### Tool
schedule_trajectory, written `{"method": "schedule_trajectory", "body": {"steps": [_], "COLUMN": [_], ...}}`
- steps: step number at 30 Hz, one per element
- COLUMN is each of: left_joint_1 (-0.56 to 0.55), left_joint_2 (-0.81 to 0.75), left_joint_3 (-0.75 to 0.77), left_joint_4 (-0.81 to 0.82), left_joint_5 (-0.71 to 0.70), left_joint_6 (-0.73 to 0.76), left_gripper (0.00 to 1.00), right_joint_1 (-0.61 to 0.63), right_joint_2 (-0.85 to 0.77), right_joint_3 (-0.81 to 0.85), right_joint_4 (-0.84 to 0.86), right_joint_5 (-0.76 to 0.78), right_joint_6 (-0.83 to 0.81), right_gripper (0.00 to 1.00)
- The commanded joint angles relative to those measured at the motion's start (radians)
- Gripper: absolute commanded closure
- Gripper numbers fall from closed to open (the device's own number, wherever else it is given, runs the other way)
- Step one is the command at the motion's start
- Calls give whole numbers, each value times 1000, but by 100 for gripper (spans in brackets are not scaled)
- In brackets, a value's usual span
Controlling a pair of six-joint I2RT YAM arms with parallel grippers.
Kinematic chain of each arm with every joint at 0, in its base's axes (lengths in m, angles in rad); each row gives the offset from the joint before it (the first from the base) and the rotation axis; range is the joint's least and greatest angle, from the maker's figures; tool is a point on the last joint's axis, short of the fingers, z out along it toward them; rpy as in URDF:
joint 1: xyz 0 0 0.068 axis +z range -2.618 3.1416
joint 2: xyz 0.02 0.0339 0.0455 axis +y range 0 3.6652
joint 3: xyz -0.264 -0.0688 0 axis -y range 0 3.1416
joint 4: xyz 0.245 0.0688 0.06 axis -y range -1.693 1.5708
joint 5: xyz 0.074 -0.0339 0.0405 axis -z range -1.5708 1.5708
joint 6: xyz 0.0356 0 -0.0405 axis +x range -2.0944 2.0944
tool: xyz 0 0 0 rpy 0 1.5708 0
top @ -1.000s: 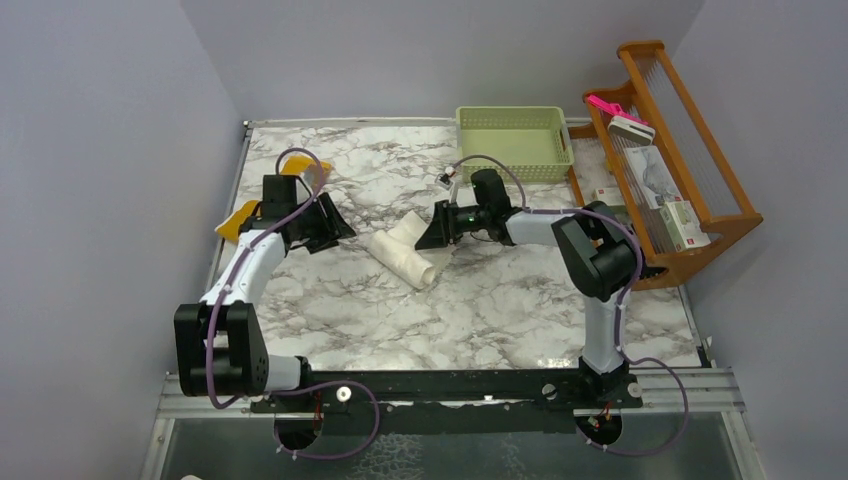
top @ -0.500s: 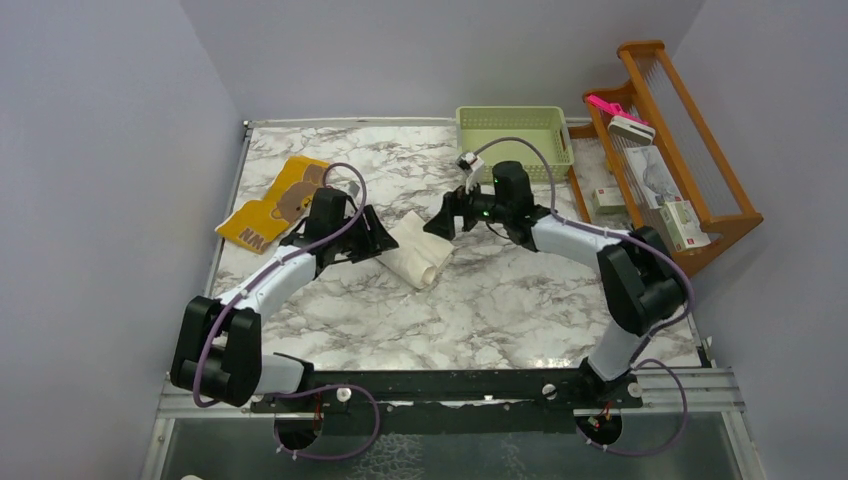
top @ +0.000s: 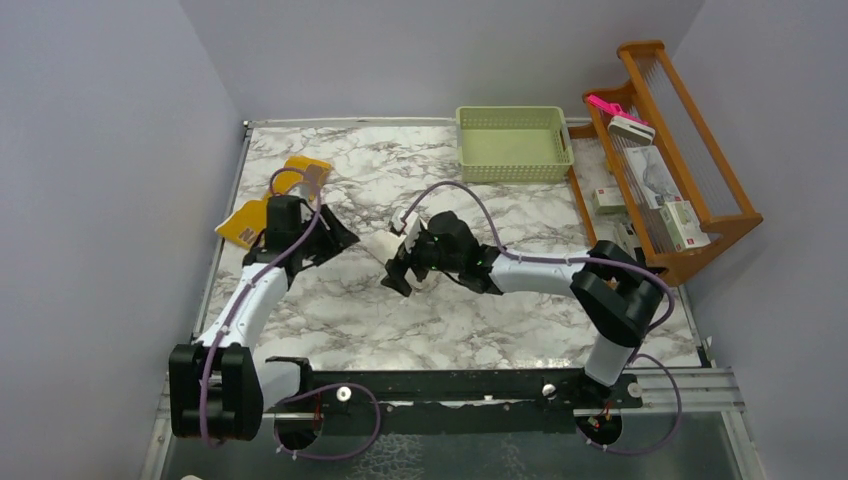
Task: Roll the towels
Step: Roll the towel at the center of the board.
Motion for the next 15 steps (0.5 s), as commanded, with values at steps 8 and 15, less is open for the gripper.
{"method": "schedule_trajectory", "body": {"steps": [8, 15], "left_joint_1": [281, 331], "left_joint_2": [4, 26], "left_joint_3": [-26, -36], "left_joint_4": [-116, -126], "left_joint_5": [203, 239], "left_joint_6": [129, 165], "left_gripper": [44, 44], "right_joint_1": [34, 75], "right_joint_2": [147, 177], "right_joint_3": [189, 211], "right_joint_4": [-232, -282], "right_joint_5": [343, 409], "right_joint_6": [-124, -131], "right_gripper": [1, 9]}}
